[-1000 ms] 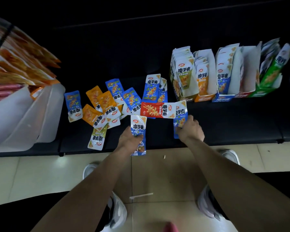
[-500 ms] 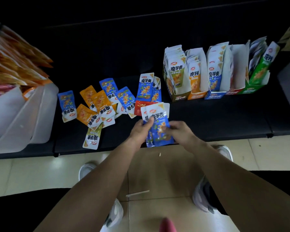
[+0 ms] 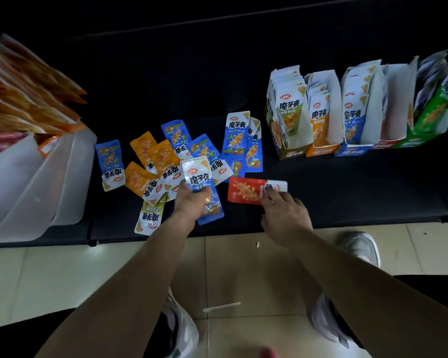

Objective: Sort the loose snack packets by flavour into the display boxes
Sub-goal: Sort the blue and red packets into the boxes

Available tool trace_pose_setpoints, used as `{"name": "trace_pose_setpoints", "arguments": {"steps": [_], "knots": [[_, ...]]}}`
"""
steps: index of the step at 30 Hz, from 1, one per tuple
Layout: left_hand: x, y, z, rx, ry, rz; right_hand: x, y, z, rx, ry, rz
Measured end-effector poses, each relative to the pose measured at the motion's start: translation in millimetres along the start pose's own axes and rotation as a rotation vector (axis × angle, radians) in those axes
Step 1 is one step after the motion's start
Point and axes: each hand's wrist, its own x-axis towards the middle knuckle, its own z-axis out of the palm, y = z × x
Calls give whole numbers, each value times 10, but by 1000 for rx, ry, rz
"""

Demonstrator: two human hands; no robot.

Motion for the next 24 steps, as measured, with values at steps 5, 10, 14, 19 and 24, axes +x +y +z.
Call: {"name": "trace_pose_setpoints", "arguments": {"steps": [5,10,14,19,24], "knots": [[91,81,55,-8,-7,41,285,-27,-258,90,135,13],[132,85,-3,-23,7,49,995,-299,-426,245,72,108],[203,46,-72,-31,39,25,1233,-415,-373,340,105,366],[216,74,-81,-21,65,1,1389,-466,-472,547,161,526],[238,106,-91,-73,63,-10,1433,-429,-461,560,161,472]]}}
